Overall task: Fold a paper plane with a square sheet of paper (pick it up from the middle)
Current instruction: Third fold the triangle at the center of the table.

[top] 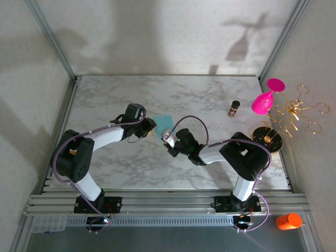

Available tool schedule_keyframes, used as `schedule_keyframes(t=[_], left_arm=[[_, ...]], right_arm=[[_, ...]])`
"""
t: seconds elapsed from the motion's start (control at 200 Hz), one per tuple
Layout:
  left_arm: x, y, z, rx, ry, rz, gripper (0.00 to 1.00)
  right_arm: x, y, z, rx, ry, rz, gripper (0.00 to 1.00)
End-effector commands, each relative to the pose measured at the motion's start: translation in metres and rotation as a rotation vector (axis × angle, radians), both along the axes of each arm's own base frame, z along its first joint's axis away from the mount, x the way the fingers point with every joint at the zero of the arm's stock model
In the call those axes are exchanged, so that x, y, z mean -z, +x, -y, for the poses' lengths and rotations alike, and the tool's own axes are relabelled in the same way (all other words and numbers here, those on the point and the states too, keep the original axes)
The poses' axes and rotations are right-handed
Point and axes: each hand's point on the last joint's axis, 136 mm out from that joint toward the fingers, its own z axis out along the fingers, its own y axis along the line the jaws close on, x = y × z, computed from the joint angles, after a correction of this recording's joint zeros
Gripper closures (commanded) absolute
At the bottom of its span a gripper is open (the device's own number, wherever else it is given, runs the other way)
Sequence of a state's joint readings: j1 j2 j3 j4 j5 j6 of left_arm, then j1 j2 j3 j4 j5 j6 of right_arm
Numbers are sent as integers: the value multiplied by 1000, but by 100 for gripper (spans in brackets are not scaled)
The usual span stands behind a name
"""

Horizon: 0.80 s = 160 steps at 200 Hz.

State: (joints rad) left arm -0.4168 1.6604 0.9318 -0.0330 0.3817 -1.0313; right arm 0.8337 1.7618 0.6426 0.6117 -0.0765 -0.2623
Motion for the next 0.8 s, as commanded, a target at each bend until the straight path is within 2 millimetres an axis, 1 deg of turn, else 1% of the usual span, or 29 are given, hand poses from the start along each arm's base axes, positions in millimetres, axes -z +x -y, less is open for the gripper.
schedule_keyframes(t=[0.0, 0.09, 0.135, 0.2, 0.29, 0.421, 0.566, 0.666, 0.796], left_arm=[[-10, 8, -3, 17, 48, 41, 68], [-6, 12, 5, 43, 52, 47, 70], [0, 13, 9, 57, 61, 40, 72], [13, 14, 13, 78, 80, 12, 74], [27, 16, 23, 120, 107, -12, 78], [42, 19, 32, 163, 156, -33, 82], [57, 19, 34, 188, 201, -58, 86], [67, 16, 32, 199, 239, -79, 89], [78, 12, 28, 208, 271, -109, 93]], right_arm=[[-8, -24, -15, -74, 73, -146, 95], [-9, -34, -17, -83, 110, -214, 95], [-9, -37, -17, -80, 125, -239, 95], [-8, -41, -18, -80, 142, -274, 95], [-7, -44, -20, -79, 156, -314, 95], [-7, -48, -22, -79, 173, -351, 95], [-7, -46, -21, -64, 181, -371, 95], [-7, -43, -20, -42, 187, -376, 96], [-6, -30, -16, 27, 185, -382, 96]])
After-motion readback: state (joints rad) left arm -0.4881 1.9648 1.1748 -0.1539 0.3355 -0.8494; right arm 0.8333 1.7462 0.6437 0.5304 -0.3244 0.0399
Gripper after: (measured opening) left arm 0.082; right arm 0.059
